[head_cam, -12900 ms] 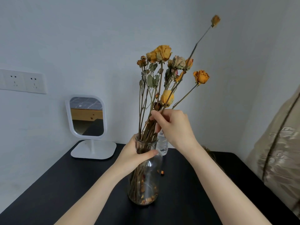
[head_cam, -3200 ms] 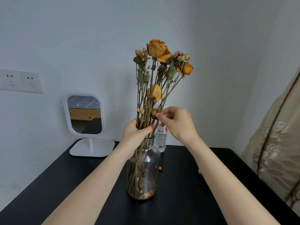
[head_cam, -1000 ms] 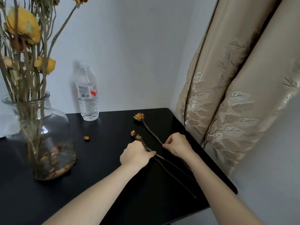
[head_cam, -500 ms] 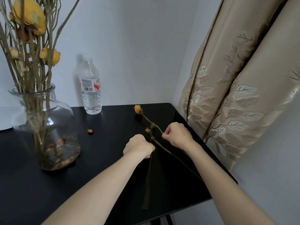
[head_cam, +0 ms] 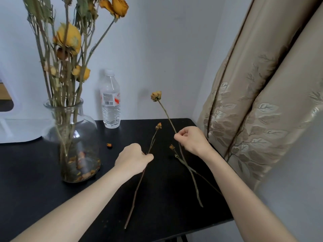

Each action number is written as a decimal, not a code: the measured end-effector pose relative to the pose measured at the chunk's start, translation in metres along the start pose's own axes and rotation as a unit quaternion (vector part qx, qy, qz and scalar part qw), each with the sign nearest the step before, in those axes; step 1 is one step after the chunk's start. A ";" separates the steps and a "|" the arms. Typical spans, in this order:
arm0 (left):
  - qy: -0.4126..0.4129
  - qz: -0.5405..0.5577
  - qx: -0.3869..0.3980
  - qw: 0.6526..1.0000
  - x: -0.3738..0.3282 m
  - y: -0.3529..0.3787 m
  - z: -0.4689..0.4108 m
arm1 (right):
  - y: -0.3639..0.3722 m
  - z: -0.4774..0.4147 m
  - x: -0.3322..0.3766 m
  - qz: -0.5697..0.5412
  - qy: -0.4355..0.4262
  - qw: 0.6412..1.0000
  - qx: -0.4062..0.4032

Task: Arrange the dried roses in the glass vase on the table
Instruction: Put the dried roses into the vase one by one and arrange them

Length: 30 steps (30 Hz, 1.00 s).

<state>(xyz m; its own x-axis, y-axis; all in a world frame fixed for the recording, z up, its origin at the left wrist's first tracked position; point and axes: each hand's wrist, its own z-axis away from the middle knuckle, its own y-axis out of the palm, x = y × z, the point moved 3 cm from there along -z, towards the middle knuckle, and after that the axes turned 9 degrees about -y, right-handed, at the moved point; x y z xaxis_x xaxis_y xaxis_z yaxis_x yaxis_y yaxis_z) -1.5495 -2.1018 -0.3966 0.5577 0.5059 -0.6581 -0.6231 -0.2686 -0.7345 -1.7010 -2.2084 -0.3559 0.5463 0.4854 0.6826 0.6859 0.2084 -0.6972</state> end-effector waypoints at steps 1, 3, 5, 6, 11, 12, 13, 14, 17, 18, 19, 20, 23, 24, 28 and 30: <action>0.010 0.012 -0.002 1.000 0.004 -0.007 0.004 | 0.000 0.001 0.008 -0.037 -0.004 0.999 0.000; 0.036 0.038 -0.016 0.998 0.011 -0.023 0.013 | 0.002 0.003 0.025 -0.099 -0.017 0.995 0.005; 0.068 0.065 -0.034 0.995 0.019 -0.041 0.024 | 0.004 0.007 0.045 -0.139 -0.039 0.989 0.015; 0.083 0.076 -0.042 0.993 0.022 -0.050 0.030 | 0.005 0.008 0.055 -0.153 -0.054 0.987 0.019; 0.154 0.126 -0.076 0.977 0.037 -0.091 0.065 | 0.008 0.018 0.104 -0.197 -0.124 0.972 0.017; 0.164 0.137 -0.084 0.973 0.040 -0.099 0.071 | 0.008 0.020 0.112 -0.202 -0.134 0.970 0.013; 0.174 0.145 -0.095 0.969 0.043 -0.108 0.077 | 0.009 0.022 0.120 -0.207 -0.144 0.968 0.007; 0.182 0.152 -0.109 0.965 0.046 -0.118 0.083 | 0.009 0.023 0.127 -0.211 -0.154 0.965 0.002; 0.207 0.180 -0.142 0.951 0.054 -0.146 0.100 | 0.008 0.026 0.145 -0.208 -0.183 0.961 -0.015; 0.216 0.182 -0.155 0.947 0.056 -0.155 0.105 | 0.007 0.026 0.150 -0.209 -0.189 0.959 -0.022; 0.223 0.186 -0.170 0.942 0.057 -0.163 0.110 | 0.006 0.027 0.154 -0.215 -0.192 0.957 -0.028; 0.230 0.192 -0.188 0.935 0.059 -0.173 0.114 | 0.005 0.027 0.158 -0.220 -0.196 0.955 -0.034; 0.247 0.214 -0.260 0.909 0.058 -0.202 0.118 | 0.001 0.028 0.170 -0.234 -0.210 0.948 -0.054; 0.250 0.221 -0.282 0.899 0.056 -0.212 0.116 | 0.000 0.029 0.173 -0.242 -0.210 0.945 -0.064; 0.258 0.263 -0.350 0.861 0.044 -0.246 0.101 | -0.005 0.029 0.179 -0.244 -0.206 0.941 -0.117; 0.269 0.269 -0.382 0.843 0.036 -0.259 0.095 | -0.008 0.030 0.180 -0.241 -0.207 0.939 -0.134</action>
<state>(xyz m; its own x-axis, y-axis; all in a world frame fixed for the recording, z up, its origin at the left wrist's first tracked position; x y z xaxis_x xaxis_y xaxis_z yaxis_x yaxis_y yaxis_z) -1.4203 -1.9361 -0.2147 0.6034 -0.2462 -0.7585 -0.4450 -0.8932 -0.0640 -1.6221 -2.0973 -0.2338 -0.0541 0.6895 0.7222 0.9321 0.2944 -0.2112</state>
